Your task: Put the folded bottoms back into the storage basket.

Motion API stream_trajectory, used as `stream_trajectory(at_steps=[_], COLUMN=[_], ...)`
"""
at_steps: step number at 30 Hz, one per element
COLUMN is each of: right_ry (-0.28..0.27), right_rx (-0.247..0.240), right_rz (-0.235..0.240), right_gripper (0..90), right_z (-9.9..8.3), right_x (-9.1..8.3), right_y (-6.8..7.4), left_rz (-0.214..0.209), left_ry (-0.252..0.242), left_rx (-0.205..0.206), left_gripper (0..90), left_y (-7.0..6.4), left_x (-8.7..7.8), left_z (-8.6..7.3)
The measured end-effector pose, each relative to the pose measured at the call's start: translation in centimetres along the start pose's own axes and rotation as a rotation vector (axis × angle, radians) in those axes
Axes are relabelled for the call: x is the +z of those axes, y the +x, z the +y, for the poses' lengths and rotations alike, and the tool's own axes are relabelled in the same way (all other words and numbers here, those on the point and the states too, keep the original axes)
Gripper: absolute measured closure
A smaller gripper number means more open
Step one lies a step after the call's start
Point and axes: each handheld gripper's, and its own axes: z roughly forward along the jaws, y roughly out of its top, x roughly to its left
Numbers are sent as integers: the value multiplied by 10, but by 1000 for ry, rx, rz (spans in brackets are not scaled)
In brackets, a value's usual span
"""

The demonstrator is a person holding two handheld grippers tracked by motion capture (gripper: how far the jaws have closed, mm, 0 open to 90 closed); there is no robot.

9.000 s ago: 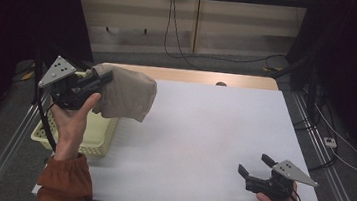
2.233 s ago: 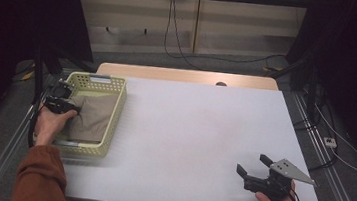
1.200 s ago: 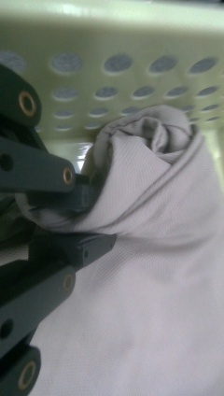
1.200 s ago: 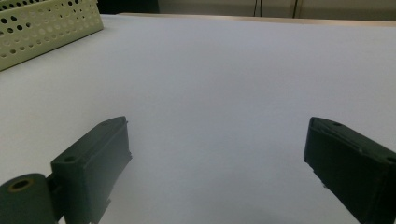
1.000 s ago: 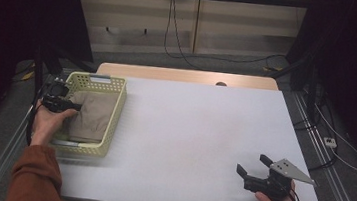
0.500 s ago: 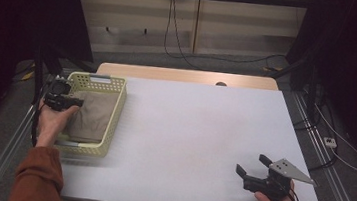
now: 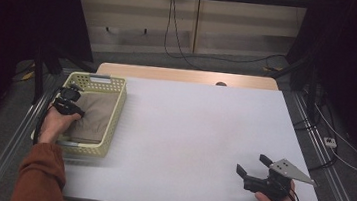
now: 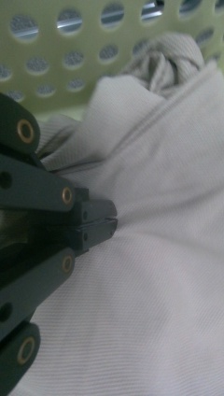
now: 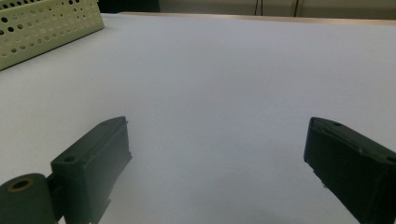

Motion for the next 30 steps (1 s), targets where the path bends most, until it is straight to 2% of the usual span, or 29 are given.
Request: stream_trajectory(at_steps=[4, 6, 8, 10, 11, 18, 26, 30], right_ry=[0, -1, -2, 0, 1, -3, 0, 0], right_rx=[-3, -2, 2, 2, 0, 2, -3, -4], right_rz=[0, 0, -1, -2, -1, -2, -3, -3], right_gripper=[66, 66, 66, 66, 66, 66, 66, 66], right_z=[0, 0, 0, 0, 0, 0, 0, 0], right_x=[0, -1, 0, 0, 0, -1, -1, -1], right_y=[0, 0, 0, -1, 0, -1, 0, 0], left_rz=[-59, -61, -51, -38, -24, 14, -22, -1], left_ry=[12, 10, -11, -16, -25, -79, -116, -122], left_rx=[-1, -4, -30, -36, -56, -76, -93, -71], left_gripper=[900, 900, 900, 900, 900, 900, 893, 874], left_y=[6, 7, 7, 10, 11, 14, 19, 16], left_x=[-2, -3, -1, -1, 0, 5, 5, 4], left_z=[-3, -5, -6, -5, -4, -2, -7, -7])
